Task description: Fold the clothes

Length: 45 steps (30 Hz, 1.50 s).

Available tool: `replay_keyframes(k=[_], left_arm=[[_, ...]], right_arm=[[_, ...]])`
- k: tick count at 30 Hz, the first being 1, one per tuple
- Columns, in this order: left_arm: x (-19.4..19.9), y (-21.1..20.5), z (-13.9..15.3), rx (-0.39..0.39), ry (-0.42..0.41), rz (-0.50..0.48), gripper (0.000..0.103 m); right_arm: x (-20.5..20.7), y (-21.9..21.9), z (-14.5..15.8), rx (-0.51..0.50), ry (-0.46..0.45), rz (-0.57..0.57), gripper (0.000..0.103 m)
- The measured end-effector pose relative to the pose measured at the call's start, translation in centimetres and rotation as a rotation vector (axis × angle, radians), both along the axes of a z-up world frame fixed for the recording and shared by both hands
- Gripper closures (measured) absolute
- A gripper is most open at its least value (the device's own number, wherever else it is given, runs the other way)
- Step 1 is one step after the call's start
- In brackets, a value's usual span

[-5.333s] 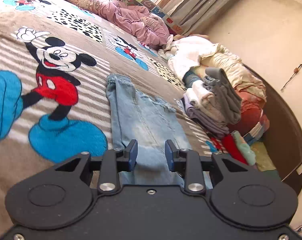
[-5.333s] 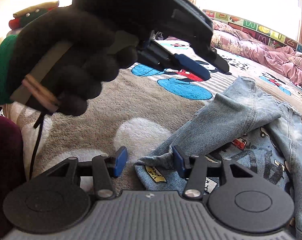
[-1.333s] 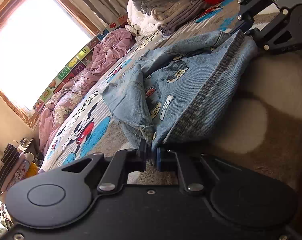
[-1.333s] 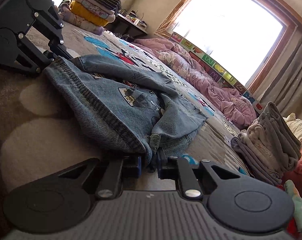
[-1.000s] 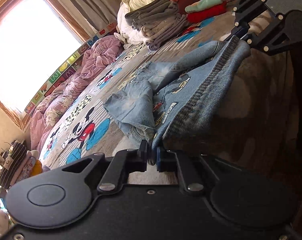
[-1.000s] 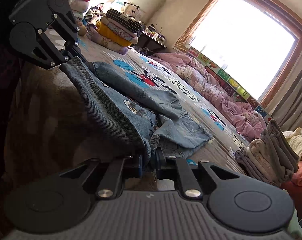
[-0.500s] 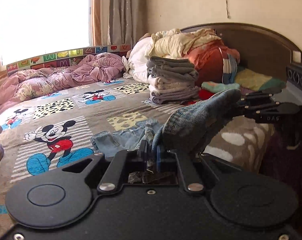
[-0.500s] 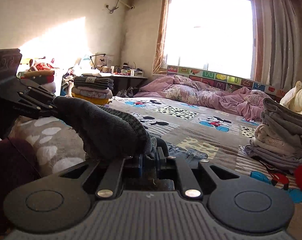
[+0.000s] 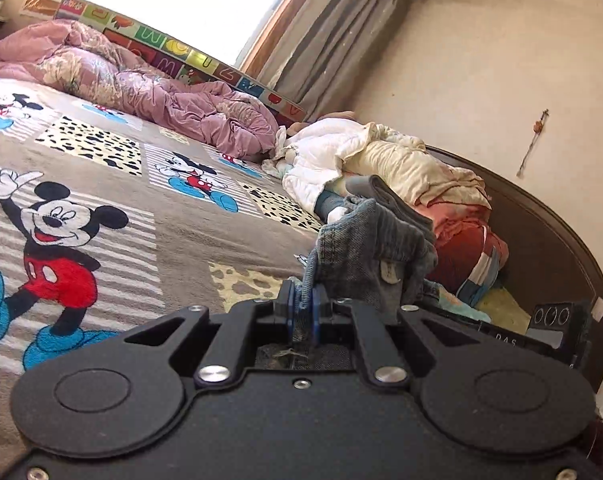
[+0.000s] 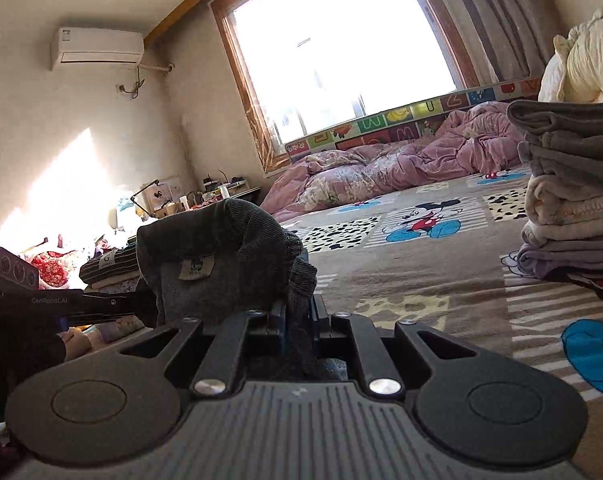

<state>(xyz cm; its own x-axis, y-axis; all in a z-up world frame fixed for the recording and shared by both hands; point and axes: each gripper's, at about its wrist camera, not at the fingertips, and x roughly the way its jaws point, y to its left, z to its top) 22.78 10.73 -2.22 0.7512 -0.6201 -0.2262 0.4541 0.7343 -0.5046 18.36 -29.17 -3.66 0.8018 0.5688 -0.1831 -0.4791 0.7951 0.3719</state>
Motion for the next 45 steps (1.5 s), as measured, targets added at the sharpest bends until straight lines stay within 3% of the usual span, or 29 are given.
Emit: replay_keyframes(k=[6, 10, 20, 24, 27, 28, 29, 31, 33, 35, 37, 39, 42, 45], left_arm=[[3.4, 1.0, -3.8, -0.105, 0.094, 0.009, 0.098], [5.6, 1.3, -4.2, -0.103, 0.153, 0.003, 0.098], [9.8, 0.7, -5.8, -0.018, 0.229, 0.020, 0.098], [9.8, 0.8, -6.0, 0.015, 0.245, 0.050, 0.095], [8.8, 1.4, -5.2, 0.036, 0.230, 0.067, 0.079], [8.4, 1.5, -4.9, 0.045, 0.225, 0.066, 0.078], [8.2, 1.3, -4.8, 0.067, 0.225, 0.061, 0.078], [7.8, 0.8, -4.9, 0.108, 0.227, 0.049, 0.078], [7.8, 0.0, -5.4, 0.141, 0.239, 0.053, 0.081], [7.9, -0.5, -5.7, 0.154, 0.228, 0.053, 0.096], [7.9, -0.3, -5.4, 0.121, 0.204, 0.060, 0.099], [7.8, 0.2, -5.2, 0.070, 0.180, 0.068, 0.100], [9.8, 1.6, -8.0, -0.021, 0.355, 0.105, 0.098], [10.3, 3.2, -9.3, -0.163, 0.445, 0.110, 0.091]], right_arm=[[5.5, -0.1, -4.0, 0.081, 0.122, 0.017, 0.090], [6.9, -0.4, -5.6, 0.122, 0.190, 0.025, 0.090], [9.4, -0.7, -8.8, 0.177, 0.323, 0.006, 0.090], [9.3, -0.7, -9.4, 0.168, 0.345, -0.029, 0.089], [8.7, -1.0, -8.9, 0.159, 0.319, -0.067, 0.070], [8.4, -1.3, -8.7, 0.167, 0.313, -0.082, 0.058], [8.2, -1.5, -8.6, 0.173, 0.307, -0.091, 0.056], [8.0, -1.7, -8.6, 0.171, 0.301, -0.085, 0.059], [8.1, -1.1, -8.7, 0.135, 0.303, -0.063, 0.070], [8.0, -0.2, -8.6, 0.089, 0.284, -0.039, 0.083], [7.9, 0.1, -8.3, 0.085, 0.260, -0.023, 0.091], [7.7, -0.5, -7.9, 0.133, 0.244, -0.031, 0.092], [9.1, -0.7, -9.5, 0.133, 0.324, -0.046, 0.092], [9.7, -1.3, -10.2, 0.178, 0.369, -0.039, 0.093]])
